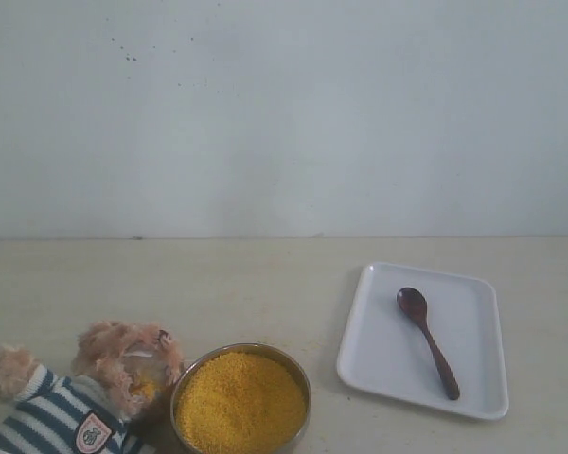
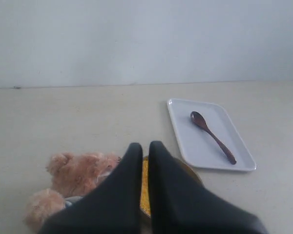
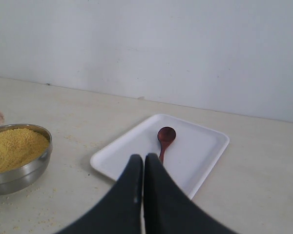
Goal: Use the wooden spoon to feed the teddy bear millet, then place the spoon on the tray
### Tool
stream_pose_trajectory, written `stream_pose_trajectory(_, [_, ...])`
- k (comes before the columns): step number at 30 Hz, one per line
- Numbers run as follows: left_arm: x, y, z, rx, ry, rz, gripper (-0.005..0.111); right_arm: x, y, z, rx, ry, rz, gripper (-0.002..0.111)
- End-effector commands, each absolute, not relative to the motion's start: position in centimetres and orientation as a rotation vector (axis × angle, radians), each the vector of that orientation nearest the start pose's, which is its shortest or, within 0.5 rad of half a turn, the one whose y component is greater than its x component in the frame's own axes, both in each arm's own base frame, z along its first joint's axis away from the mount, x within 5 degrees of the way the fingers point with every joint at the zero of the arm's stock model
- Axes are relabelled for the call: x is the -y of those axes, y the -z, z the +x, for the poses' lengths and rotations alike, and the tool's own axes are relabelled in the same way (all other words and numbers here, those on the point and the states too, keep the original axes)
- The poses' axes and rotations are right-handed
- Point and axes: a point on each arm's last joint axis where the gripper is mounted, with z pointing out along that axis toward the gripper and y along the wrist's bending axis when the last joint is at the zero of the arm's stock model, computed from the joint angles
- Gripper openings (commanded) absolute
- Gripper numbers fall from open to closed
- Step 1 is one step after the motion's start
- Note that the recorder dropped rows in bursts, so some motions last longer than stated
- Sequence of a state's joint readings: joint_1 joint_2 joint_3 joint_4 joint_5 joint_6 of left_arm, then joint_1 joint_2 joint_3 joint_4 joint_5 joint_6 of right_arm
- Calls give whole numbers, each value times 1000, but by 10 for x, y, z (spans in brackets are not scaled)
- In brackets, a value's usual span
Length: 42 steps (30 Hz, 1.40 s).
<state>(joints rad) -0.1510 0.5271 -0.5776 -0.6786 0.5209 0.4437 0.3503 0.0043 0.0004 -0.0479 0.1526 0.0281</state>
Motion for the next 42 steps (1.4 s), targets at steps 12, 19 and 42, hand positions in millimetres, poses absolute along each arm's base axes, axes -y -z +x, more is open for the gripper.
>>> stream_pose_trajectory(12, [30,-285,61,-1646,460,135,4,-19,-200,53,-1608,-241,-299,0])
stream_pose_trajectory(19, [26,-262,51,-1595,463,96,4,-19,-200,53,-1608,-241,-299,0])
stream_pose_trajectory(42, [23,-215,50,-1607,482,20,4,-19,-200,53,-1608,-242,-298,0])
